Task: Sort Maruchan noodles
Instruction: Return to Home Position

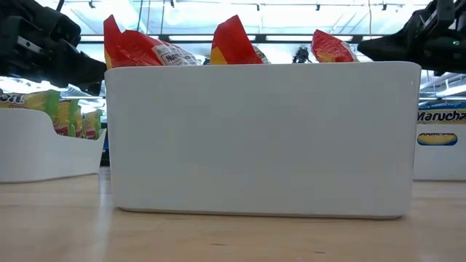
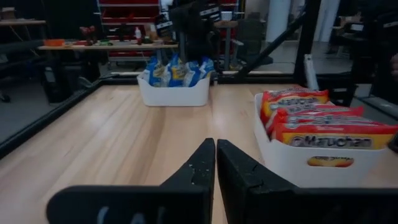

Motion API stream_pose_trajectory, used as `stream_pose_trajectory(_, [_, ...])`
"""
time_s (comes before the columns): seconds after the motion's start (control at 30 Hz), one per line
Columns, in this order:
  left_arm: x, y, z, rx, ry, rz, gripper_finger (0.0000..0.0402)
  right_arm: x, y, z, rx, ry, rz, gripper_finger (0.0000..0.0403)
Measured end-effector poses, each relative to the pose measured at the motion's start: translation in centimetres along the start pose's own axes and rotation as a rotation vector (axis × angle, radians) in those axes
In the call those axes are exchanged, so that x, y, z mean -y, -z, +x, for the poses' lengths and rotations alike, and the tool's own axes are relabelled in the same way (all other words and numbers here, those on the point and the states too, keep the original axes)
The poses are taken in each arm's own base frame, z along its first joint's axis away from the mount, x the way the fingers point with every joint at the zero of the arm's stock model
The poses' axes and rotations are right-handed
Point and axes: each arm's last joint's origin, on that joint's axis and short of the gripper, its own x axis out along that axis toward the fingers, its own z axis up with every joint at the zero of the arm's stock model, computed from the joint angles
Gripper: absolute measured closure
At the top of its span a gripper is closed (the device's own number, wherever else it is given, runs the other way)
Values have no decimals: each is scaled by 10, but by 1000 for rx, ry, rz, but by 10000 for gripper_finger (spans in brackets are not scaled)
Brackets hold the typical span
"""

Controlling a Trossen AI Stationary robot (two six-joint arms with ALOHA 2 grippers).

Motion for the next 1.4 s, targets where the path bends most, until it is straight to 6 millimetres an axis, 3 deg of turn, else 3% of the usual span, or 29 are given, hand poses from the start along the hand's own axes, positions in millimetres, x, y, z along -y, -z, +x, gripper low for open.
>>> stream_pose_trajectory(0.27, [3,-1,0,13,112,-30,379,-5,6,2,-56,-31,62,368])
stream_pose_trajectory(0.53, [0,0,0,5,-14,9,379,-23,10,6,-73,-109,-24,368])
stream_pose_trajectory(0.73, [-2,-1,0,7,-25,-11,379,-17,23,1,-195,9,26,368])
stream_pose_trajectory(0.83, [-2,-1,0,7,-7,-45,379,-17,19,-2,-178,-56,40,368])
stream_pose_trajectory(1.2, [-1,-1,0,14,25,-63,379,-13,20,-3,-181,-28,-53,368])
stream_pose_trajectory(1.4, [-1,-1,0,11,26,-61,379,-11,26,-1,-245,-16,-242,368])
